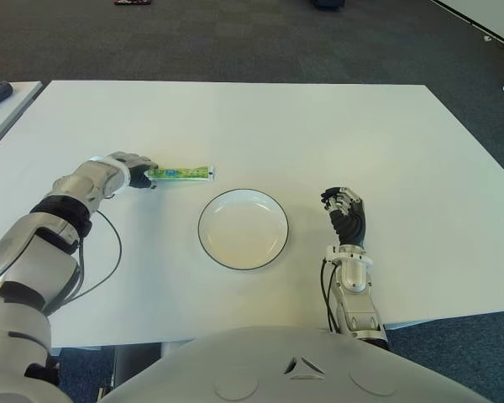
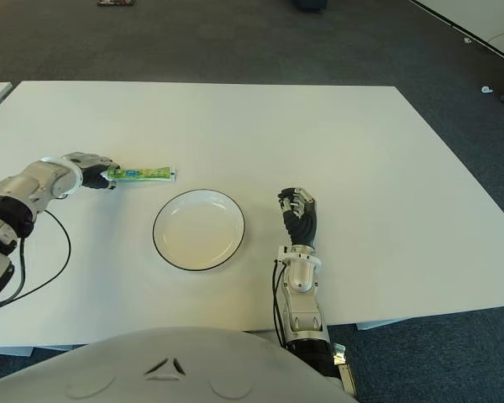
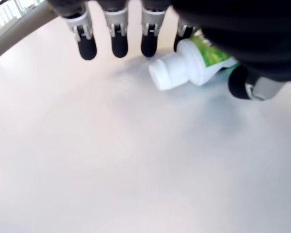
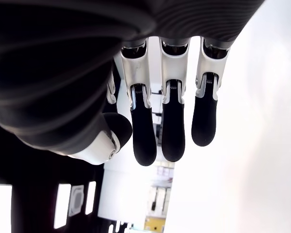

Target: Put the toothpaste on the table into the plate.

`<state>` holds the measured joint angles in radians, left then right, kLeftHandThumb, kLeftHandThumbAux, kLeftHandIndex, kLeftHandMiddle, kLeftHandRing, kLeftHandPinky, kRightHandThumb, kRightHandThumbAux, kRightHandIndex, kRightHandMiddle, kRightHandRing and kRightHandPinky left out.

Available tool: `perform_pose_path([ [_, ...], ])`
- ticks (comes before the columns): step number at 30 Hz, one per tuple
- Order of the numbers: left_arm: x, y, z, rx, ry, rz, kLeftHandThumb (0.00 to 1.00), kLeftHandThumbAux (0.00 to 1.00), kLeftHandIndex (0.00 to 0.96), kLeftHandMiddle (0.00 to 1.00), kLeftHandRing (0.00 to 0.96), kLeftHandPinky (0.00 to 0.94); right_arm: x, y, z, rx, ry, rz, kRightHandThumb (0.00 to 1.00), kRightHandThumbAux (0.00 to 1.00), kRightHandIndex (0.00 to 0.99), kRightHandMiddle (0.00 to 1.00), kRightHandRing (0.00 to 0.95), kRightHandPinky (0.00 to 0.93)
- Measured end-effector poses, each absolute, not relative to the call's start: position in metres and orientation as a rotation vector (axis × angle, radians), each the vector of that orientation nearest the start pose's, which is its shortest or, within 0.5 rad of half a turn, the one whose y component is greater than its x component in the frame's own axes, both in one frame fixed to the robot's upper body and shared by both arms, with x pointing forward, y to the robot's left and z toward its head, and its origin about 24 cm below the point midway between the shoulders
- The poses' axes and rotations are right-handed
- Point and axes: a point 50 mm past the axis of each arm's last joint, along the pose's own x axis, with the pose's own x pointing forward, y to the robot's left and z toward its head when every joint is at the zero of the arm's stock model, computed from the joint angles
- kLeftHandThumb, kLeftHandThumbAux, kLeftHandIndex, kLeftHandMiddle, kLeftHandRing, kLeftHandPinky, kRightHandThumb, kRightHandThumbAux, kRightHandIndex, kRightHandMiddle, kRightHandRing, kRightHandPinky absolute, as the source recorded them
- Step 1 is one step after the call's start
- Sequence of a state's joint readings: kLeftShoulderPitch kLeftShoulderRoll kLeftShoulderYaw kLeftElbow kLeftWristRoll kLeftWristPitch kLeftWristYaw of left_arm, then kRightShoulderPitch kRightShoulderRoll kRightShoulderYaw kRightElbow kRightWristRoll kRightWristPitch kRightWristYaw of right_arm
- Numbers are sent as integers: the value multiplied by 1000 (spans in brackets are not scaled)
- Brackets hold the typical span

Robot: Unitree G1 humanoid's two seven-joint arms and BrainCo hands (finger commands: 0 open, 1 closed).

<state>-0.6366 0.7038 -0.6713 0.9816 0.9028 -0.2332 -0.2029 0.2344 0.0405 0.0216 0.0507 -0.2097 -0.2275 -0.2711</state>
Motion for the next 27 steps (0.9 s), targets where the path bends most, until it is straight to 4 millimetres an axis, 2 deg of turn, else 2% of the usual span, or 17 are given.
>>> perform_pose_path([
  [14,315,265,-2,1808,397,-583,539,303,0,41,27,108,199,-160,4,-173,37,-275,703,732,427,489,465,478],
  [20,314,263,-4,1809,370,-565,548,349,81,119,116,245,198,-160,3,-178,52,-278,702,732,427,487,463,470],
  [23,314,262,-5,1806,349,-546,619,418,307,374,360,403,197,-161,3,-180,55,-279,702,732,426,486,462,473],
  [24,314,261,-5,1801,340,-532,626,425,328,399,384,419,197,-161,3,-182,55,-279,702,733,426,486,462,473],
  [26,314,259,-6,1787,314,-499,678,581,389,532,526,532,197,-161,3,-184,56,-279,702,733,426,487,463,479],
  [27,314,257,-7,1780,295,-481,685,604,398,561,558,562,197,-161,3,-185,56,-279,702,733,426,487,464,481],
])
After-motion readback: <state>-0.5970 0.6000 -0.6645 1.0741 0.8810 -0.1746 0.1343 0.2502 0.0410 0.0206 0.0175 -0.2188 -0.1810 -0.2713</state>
